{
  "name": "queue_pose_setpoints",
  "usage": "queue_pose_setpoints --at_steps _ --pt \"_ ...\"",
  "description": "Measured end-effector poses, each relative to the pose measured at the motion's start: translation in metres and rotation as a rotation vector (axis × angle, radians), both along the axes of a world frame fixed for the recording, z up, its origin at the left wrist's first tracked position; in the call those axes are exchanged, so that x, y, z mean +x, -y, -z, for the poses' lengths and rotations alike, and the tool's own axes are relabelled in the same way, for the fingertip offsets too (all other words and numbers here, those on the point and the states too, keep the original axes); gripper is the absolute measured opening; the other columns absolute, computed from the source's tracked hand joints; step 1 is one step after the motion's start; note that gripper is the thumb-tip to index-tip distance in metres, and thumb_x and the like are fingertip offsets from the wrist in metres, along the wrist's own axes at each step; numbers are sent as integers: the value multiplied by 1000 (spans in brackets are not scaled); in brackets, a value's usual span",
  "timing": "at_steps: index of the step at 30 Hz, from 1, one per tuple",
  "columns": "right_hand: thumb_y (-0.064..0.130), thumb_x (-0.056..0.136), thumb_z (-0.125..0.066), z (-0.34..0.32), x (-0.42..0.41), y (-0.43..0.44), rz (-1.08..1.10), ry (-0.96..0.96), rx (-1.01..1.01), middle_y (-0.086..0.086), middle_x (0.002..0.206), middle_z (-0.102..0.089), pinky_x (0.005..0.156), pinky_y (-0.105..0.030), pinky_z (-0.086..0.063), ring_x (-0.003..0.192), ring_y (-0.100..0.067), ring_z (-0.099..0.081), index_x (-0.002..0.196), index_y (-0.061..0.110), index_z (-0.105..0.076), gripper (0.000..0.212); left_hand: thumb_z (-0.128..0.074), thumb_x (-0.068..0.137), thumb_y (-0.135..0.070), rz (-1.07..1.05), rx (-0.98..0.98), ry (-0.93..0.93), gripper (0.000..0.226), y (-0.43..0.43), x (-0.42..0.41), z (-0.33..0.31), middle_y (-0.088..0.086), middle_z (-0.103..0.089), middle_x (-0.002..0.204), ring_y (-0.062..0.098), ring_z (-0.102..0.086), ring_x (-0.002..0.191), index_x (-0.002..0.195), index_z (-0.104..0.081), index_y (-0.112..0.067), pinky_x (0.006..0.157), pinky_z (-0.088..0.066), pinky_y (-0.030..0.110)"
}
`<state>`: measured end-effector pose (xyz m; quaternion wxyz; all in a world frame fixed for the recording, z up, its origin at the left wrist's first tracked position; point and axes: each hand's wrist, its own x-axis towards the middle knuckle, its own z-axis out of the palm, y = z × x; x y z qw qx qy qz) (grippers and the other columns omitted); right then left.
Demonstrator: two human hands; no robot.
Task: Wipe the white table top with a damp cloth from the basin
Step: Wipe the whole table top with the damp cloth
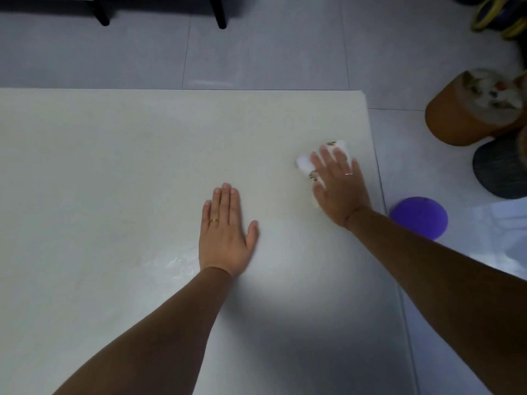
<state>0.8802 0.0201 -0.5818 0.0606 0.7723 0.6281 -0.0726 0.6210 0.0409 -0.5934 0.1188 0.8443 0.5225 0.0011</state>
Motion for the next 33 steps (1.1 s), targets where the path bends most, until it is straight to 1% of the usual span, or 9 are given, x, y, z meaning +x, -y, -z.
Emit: queue_pose_setpoints --at_steps 3,5,8,12,20,23,27,30,33 --pt "34 96 -28 3 -8 13 304 -5 5 -5 161 -6 116 -52 -9 147 -28 -7 152 19 -8 61 -13 92 -49 -5 -2 -38 75 0 1 -1 12 -2 161 23 5 148 152 -4 -6 119 9 36" --pt "37 96 -26 6 -41 19 358 -7 -9 -6 161 -2 115 -53 -6 147 -29 -3 152 19 -3 64 -7 91 -50 -12 5 -77 75 2 3 -4 13 0 161 24 7 148 151 0 -6 118 13 37" --pt "38 92 -32 4 -78 43 152 -35 -14 -6 160 -10 115 -53 -7 146 -30 -9 151 19 -13 65 -13 93 -47 -78 11 -26 73 22 4 -13 15 -7 160 28 -2 148 152 -7 -4 119 9 39" --pt "33 90 -34 -2 -42 74 -125 -31 19 -6 156 -25 114 -53 -21 144 -30 -22 149 19 -28 61 -33 94 -42 2 -13 118 68 96 6 -20 16 -25 156 31 -20 145 148 -27 -2 119 -8 42" --pt "36 97 -26 -1 -58 89 407 -29 -14 -7 161 1 118 -52 -6 147 -30 0 152 19 -1 63 -35 92 -42 91 -79 43 69 155 -8 -7 14 -23 157 28 -18 146 148 -28 -3 118 -13 45" --pt "39 94 -27 2 -93 107 247 -57 -40 -4 161 0 116 -51 0 147 -29 0 152 21 -3 65 -30 94 -43 87 -96 22 69 156 -7 -6 13 -17 159 26 -11 148 151 -21 -5 119 -11 45" --pt "36 92 -28 -2 -67 133 -44 -47 -19 -4 159 -14 117 -51 -10 147 -28 -12 151 22 -17 62 -34 92 -42 82 -88 40 70 155 -8 -6 14 -20 158 27 -14 148 149 -25 -3 119 -12 45" --pt "32 96 -34 -4 -47 147 162 -37 -22 -6 160 -9 118 -52 -12 147 -29 -6 152 21 -10 62 -35 90 -41 78 -78 44 71 156 -7 -7 14 -22 157 27 -15 147 149 -26 -3 119 -12 45" --pt "36 96 -29 -2 -80 155 420 -49 1 -7 161 0 117 -49 -2 147 -29 1 152 20 -2 64 -31 91 -43 81 -76 24 71 155 -7 -6 14 -19 158 27 -11 148 150 -23 -3 119 -9 44"
